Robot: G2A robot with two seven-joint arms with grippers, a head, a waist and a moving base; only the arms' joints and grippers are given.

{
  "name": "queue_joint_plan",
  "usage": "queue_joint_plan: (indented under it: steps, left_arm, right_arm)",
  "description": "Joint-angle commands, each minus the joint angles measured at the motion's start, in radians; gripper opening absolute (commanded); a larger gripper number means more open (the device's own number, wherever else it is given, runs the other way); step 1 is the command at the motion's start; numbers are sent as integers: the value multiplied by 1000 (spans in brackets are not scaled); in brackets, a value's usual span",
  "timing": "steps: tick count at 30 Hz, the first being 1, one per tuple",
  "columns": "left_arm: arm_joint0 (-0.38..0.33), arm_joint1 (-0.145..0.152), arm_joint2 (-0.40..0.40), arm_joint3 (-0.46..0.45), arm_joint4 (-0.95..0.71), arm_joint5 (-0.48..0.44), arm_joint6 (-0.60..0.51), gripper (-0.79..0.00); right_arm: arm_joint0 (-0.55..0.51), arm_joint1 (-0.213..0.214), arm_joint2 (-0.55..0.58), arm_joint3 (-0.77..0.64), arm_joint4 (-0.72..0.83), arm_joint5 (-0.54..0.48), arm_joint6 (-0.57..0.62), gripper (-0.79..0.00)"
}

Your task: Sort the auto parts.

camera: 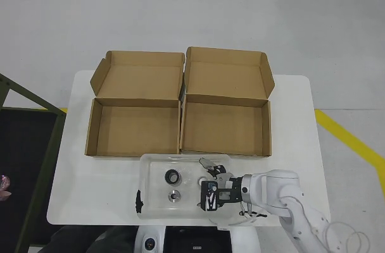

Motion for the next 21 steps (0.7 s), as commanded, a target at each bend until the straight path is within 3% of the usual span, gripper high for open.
queue_joint_plan:
  steps: [1,2,5,7,10,14,18,21]
  left_arm:
    - [0,0,0,0,0,0,0,0]
    - [0,0,0,0,0,0,0,0]
    - [0,0,0,0,0,0,0,0]
    - [0,0,0,0,0,0,0,0]
    - [0,0,0,0,0,0,0,0]
    - [0,0,0,0,0,0,0,0]
    - [0,0,0,0,0,0,0,0]
    - [0,0,0,0,0,0,0,0]
  right_arm:
    - [3,1,-6,3,19,2,20,-15]
    - [4,2,-9,4,29,4,29,-71]
    - [7,4,-16,8,51,11,55,-68]
    - [11,6,-19,13,61,16,64,-126]
    - [17,9,-26,22,68,25,77,-86]
    - [32,11,-36,40,75,39,83,-111]
    - [48,12,-49,56,70,58,80,-157]
    - [57,13,-56,71,66,70,77,-237]
